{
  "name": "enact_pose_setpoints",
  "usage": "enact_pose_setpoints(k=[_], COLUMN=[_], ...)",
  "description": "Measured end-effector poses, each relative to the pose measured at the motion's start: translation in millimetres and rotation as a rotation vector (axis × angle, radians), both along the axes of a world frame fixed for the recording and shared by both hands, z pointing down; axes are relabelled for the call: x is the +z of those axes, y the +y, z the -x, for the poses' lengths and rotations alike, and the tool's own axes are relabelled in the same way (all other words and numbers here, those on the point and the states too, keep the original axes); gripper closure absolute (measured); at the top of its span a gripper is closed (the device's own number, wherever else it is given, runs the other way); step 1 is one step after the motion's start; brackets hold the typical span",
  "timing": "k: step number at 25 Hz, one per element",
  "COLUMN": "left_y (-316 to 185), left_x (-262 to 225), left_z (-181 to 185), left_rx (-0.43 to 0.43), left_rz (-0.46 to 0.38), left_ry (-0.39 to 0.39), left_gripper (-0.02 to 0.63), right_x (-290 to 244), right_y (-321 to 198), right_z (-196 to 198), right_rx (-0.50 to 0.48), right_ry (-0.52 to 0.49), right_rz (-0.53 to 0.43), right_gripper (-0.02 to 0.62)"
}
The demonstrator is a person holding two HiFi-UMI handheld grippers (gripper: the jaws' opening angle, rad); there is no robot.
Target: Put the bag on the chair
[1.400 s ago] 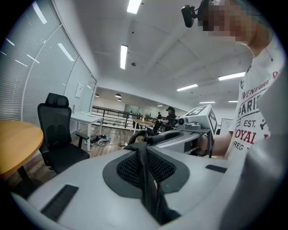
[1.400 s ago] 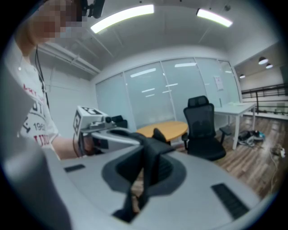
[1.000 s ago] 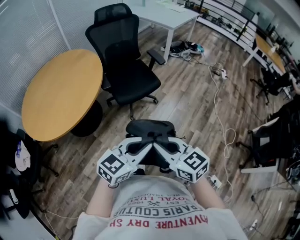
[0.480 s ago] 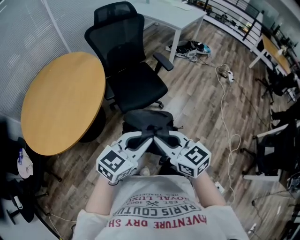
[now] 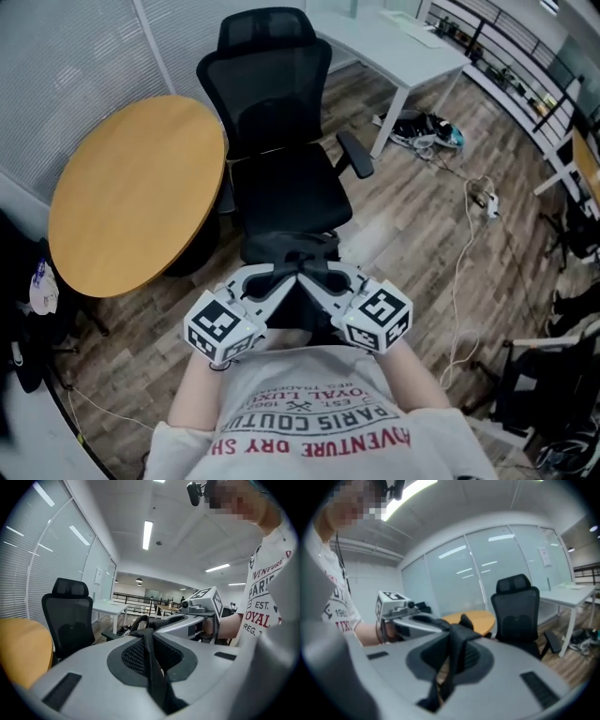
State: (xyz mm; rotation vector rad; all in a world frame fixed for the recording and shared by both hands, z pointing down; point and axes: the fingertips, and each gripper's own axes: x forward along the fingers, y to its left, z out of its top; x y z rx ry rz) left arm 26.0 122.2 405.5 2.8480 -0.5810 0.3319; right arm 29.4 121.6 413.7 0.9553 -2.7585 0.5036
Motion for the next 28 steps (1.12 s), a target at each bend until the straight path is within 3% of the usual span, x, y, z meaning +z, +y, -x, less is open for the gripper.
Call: enact_pose_setpoints(k=[8,13,20,28], left_y=[-57.7,-96.9,-172.0,-272.0], left_x=[14.1,28.4,31.6,30.6], left_z=[-46.7,-62.6,-86.2,-76.3], left_rx=[-0.193,-0.258,-0.243,-0.176], left_rz=[0.044,0.094,0.089,0.079], left_ry=[0.035,0.042,0.04,0.03], left_gripper=[0.551,0.551,0.551,0.551], right_x=[12.4,23.3,27.1,27.1], right_y=[-52.5,-95.2,-172.3,-271.1], right_z=[-46.9,-63.5,-87.1,-76.8], right_rx=[-0.215,-0.242,-0.203,-0.157], right_ry=[0.051,0.072,0.051,0.04], right_rz=[0.003,0.013,0.023,0.051], right_gripper=[0.551,0.551,0.551,0.551])
